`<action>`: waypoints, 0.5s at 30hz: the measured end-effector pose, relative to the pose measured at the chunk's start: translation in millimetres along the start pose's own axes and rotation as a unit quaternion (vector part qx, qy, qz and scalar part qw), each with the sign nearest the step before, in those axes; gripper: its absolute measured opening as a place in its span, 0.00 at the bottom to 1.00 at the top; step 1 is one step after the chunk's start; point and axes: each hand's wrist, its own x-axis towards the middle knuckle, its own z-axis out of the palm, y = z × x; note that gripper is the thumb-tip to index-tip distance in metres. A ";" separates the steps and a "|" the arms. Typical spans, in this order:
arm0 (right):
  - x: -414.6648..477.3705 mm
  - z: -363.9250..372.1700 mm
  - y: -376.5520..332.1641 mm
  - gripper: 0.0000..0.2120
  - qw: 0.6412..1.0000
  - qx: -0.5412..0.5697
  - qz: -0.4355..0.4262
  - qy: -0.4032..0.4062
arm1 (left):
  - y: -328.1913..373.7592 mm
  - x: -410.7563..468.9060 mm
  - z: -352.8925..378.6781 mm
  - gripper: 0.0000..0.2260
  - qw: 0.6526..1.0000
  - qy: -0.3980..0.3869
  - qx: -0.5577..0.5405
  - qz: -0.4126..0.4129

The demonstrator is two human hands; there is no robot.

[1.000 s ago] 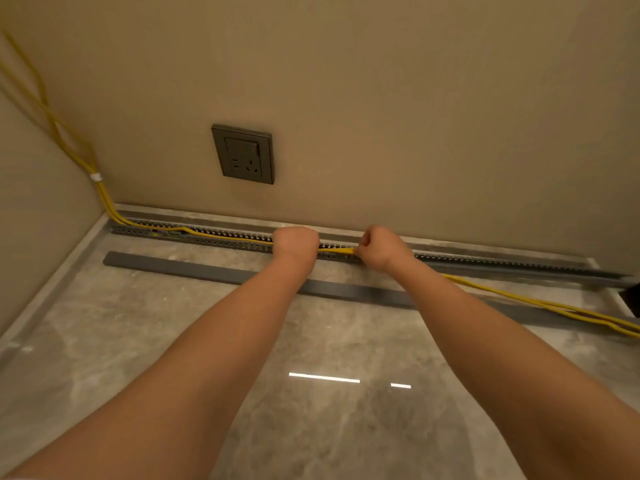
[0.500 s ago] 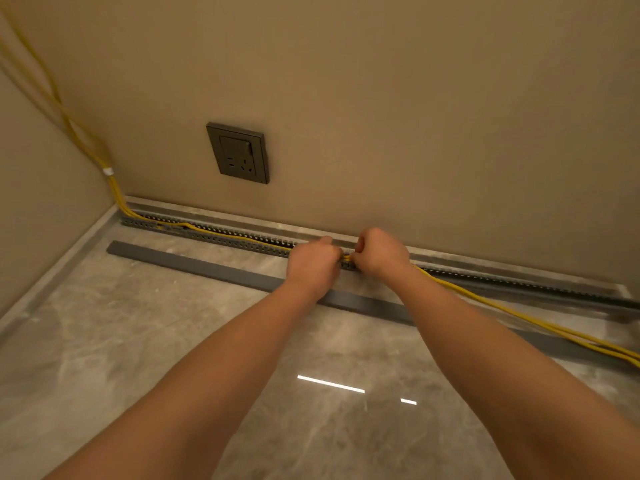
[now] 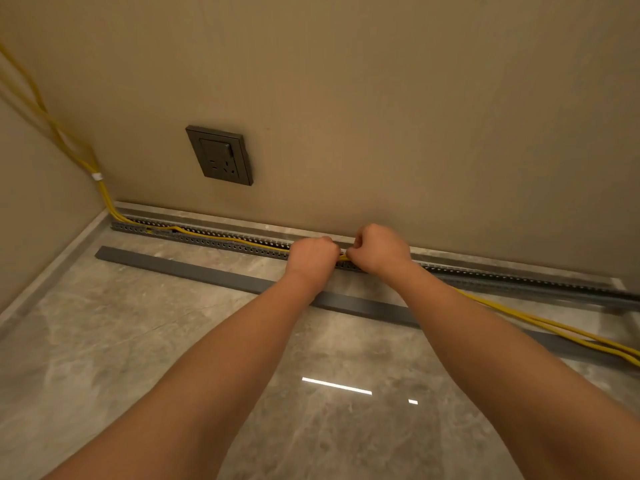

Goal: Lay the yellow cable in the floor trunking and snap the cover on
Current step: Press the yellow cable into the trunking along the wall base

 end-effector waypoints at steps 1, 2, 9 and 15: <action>-1.5 -2.5 3.8 0.09 1.000 0.006 0.009 -0.001 | 1.6 0.5 -0.5 0.09 1.000 -0.004 0.000 -0.004; -2.7 -5.0 7.3 0.10 1.000 0.012 0.019 -0.005 | 3.5 1.0 -1.7 0.09 1.000 -0.008 0.001 -0.011; -10.1 -12.0 28.5 0.06 0.992 0.102 0.033 -0.061 | 15.5 4.5 -5.1 0.10 0.998 -0.029 0.018 -0.043; -15.8 -20.4 50.1 0.04 0.987 0.143 0.026 -0.068 | 20.5 6.8 -5.1 0.11 0.998 -0.031 0.027 -0.052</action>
